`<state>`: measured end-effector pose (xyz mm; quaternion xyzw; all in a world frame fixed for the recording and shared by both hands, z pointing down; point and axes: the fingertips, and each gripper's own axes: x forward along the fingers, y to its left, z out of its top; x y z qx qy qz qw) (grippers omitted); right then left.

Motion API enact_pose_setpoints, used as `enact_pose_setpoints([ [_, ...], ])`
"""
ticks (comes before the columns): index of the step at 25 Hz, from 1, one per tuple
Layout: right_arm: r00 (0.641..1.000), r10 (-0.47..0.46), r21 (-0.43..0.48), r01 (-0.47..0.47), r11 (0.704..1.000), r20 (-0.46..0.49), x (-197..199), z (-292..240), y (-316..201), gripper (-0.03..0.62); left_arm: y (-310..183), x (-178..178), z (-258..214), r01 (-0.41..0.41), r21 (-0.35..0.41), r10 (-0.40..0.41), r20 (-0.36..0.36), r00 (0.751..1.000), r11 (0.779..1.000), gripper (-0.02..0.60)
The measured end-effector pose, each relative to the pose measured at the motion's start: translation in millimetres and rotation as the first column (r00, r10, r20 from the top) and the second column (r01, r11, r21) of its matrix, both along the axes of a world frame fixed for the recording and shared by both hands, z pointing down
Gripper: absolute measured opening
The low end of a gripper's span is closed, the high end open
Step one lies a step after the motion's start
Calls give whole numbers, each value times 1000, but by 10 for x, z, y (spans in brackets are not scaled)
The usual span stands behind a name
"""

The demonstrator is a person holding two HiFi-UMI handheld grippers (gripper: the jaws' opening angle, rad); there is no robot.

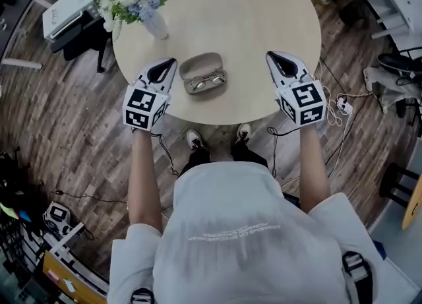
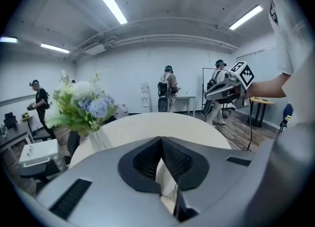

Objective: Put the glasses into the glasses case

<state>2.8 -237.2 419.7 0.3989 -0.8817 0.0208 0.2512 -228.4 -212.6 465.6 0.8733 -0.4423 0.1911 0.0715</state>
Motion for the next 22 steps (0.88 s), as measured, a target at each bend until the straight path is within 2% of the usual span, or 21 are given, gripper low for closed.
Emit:
enact_pose_setpoints([
  [3, 999, -33, 78, 33, 996, 6, -72, -304, -115, 2, 11, -57, -350, 49, 58, -49, -8, 999, 997, 14],
  [9, 997, -80, 183, 77, 980, 11, -168, -777, -191, 2, 47, -59, -912, 90, 149, -91, 3, 996, 985, 14],
  [15, 993, -116, 256, 110, 960, 6, -163, -1104, -160, 2, 112, -6, -1366, 126, 241, -129, -3, 992, 962, 14],
  [22, 987, -159, 321, 146, 936, 14, -269, -1433, -122, 2, 219, 72, -1762, 133, 324, -141, -1, 990, 937, 14],
])
